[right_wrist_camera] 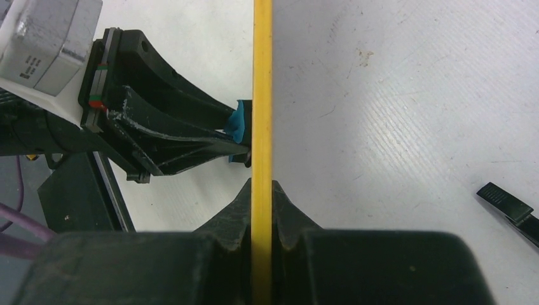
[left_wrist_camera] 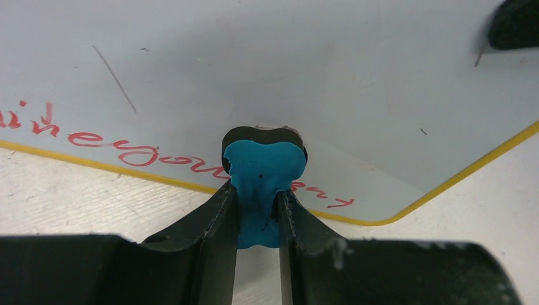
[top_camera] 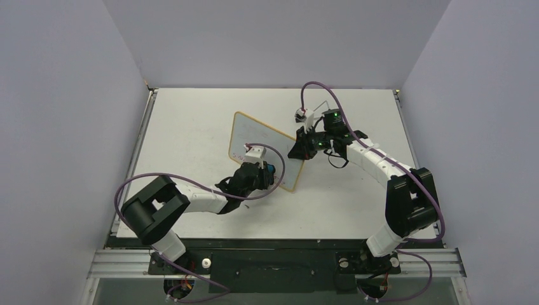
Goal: Erase the whiteboard
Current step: Erase the whiteboard at the center of the board.
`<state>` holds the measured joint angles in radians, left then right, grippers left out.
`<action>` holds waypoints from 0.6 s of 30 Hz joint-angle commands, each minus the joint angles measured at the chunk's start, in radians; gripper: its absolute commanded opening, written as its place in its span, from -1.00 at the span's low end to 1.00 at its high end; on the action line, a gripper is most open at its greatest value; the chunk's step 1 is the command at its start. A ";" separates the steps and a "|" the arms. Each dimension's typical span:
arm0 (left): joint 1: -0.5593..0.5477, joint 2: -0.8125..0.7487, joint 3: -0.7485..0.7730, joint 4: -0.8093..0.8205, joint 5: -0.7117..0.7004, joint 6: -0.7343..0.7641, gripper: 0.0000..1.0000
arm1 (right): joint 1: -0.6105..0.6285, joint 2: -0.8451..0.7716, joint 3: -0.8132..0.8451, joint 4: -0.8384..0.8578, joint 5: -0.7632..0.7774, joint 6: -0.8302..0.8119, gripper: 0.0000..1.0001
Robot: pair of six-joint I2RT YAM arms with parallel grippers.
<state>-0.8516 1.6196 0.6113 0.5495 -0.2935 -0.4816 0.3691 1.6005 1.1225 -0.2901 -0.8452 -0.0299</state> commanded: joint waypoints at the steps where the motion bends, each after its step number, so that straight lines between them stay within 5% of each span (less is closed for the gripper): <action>1: 0.032 -0.050 -0.022 0.051 -0.045 0.013 -1.00 | 0.026 -0.018 0.011 -0.051 -0.086 0.038 -1.00; 7: 0.018 -0.051 -0.015 0.124 0.123 0.029 -1.00 | 0.028 -0.013 0.011 -0.052 -0.081 0.038 -1.00; 18: -0.123 0.095 0.113 0.160 0.185 0.009 -1.00 | 0.027 -0.015 0.013 -0.055 -0.083 0.038 -1.00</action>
<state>-0.9421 1.6867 0.6502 0.6159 -0.1997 -0.4644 0.3672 1.6005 1.1225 -0.3008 -0.8413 -0.0368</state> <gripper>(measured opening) 0.213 0.018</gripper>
